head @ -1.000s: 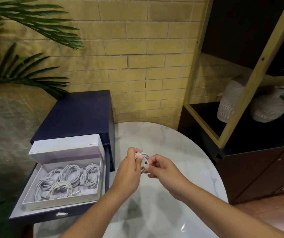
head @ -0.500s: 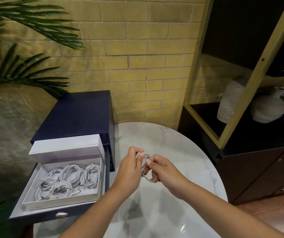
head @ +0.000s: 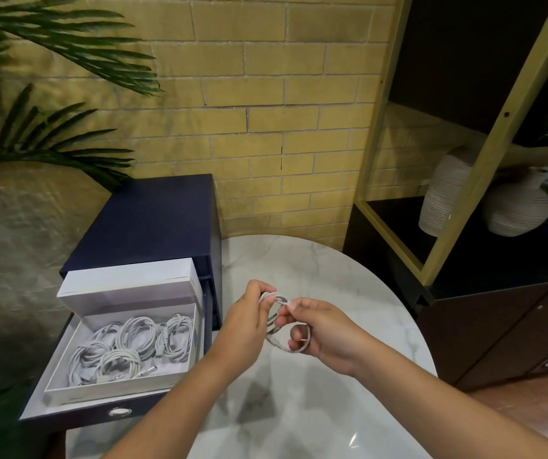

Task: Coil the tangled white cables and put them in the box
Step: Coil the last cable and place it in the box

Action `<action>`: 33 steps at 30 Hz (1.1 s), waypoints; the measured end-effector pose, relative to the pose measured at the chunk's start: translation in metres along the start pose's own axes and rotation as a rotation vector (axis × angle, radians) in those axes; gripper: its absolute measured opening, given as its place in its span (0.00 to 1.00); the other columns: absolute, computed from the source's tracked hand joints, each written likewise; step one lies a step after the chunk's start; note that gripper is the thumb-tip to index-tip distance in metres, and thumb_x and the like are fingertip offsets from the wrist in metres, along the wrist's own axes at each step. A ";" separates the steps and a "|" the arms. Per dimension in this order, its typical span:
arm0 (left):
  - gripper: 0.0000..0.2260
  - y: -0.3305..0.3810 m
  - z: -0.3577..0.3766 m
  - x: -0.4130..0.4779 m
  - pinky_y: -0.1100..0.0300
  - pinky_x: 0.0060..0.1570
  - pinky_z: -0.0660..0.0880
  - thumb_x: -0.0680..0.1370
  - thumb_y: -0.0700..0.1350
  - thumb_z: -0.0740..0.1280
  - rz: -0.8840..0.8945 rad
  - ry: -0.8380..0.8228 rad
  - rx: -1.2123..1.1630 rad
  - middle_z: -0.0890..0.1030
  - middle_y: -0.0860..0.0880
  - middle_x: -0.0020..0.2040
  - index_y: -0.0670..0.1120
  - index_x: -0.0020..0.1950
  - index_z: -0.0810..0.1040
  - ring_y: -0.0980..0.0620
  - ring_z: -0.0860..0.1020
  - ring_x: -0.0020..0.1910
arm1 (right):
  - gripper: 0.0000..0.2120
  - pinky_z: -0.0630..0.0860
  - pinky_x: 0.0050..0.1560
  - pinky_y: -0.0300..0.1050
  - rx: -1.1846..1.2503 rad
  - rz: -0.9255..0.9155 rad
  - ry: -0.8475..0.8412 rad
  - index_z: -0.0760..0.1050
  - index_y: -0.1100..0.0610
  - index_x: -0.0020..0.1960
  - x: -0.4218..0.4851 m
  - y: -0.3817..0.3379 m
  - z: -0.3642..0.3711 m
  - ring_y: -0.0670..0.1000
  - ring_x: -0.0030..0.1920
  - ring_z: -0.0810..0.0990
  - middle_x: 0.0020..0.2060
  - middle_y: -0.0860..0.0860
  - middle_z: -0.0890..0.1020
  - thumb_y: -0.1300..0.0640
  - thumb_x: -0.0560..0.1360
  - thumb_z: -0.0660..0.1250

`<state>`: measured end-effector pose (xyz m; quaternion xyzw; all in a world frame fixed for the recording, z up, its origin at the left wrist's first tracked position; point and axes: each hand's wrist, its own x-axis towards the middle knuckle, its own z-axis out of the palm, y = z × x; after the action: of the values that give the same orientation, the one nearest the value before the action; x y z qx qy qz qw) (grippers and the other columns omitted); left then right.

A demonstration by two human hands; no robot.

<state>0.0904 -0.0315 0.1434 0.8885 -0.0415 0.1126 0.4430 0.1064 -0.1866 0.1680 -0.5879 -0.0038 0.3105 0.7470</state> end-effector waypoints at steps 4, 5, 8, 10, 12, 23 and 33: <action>0.06 0.006 0.001 0.000 0.70 0.34 0.68 0.83 0.47 0.55 -0.027 0.005 -0.101 0.77 0.54 0.39 0.49 0.53 0.70 0.62 0.74 0.35 | 0.13 0.71 0.29 0.37 -0.358 -0.083 0.063 0.76 0.61 0.51 -0.001 0.000 0.002 0.48 0.31 0.76 0.46 0.54 0.83 0.53 0.81 0.59; 0.06 0.007 0.001 0.000 0.71 0.33 0.69 0.83 0.47 0.55 -0.045 -0.001 -0.142 0.76 0.54 0.38 0.48 0.54 0.71 0.63 0.73 0.34 | 0.11 0.72 0.30 0.37 -0.441 -0.128 0.074 0.76 0.61 0.50 -0.001 0.002 0.003 0.48 0.34 0.79 0.47 0.53 0.84 0.54 0.81 0.59; 0.07 0.009 0.002 0.001 0.70 0.33 0.70 0.83 0.46 0.57 -0.087 -0.017 -0.246 0.76 0.53 0.35 0.47 0.53 0.73 0.63 0.73 0.31 | 0.09 0.79 0.40 0.40 -0.649 -0.244 0.087 0.75 0.56 0.44 0.000 0.008 0.004 0.47 0.44 0.82 0.47 0.52 0.83 0.57 0.81 0.59; 0.06 0.007 0.003 0.001 0.67 0.34 0.73 0.82 0.46 0.58 -0.115 -0.010 -0.298 0.76 0.52 0.34 0.47 0.50 0.74 0.62 0.73 0.30 | 0.09 0.80 0.47 0.42 -0.731 -0.269 0.078 0.74 0.55 0.43 0.000 0.009 0.003 0.49 0.49 0.81 0.47 0.54 0.82 0.57 0.81 0.59; 0.06 0.005 0.003 0.002 0.66 0.35 0.73 0.82 0.45 0.60 -0.139 -0.001 -0.331 0.76 0.51 0.33 0.47 0.48 0.75 0.60 0.73 0.30 | 0.10 0.79 0.50 0.43 -0.733 -0.264 0.046 0.72 0.54 0.41 0.001 0.008 0.000 0.52 0.52 0.80 0.49 0.55 0.82 0.57 0.81 0.59; 0.17 -0.003 -0.005 0.006 0.62 0.35 0.67 0.82 0.51 0.58 -0.164 -0.173 -0.169 0.70 0.52 0.32 0.47 0.35 0.68 0.54 0.68 0.32 | 0.11 0.74 0.56 0.45 -0.472 -0.086 -0.160 0.74 0.57 0.45 -0.001 -0.008 -0.018 0.50 0.52 0.81 0.47 0.55 0.80 0.55 0.82 0.57; 0.20 -0.002 -0.011 0.006 0.62 0.32 0.64 0.70 0.58 0.73 -0.285 -0.321 -0.375 0.64 0.53 0.29 0.47 0.34 0.66 0.52 0.65 0.30 | 0.11 0.68 0.43 0.35 -1.483 -0.570 0.012 0.80 0.51 0.51 0.001 -0.037 -0.029 0.48 0.51 0.69 0.47 0.46 0.74 0.52 0.81 0.59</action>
<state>0.0949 -0.0217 0.1496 0.7943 -0.0059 -0.1023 0.5989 0.1346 -0.2160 0.1912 -0.9101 -0.3559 0.0208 0.2113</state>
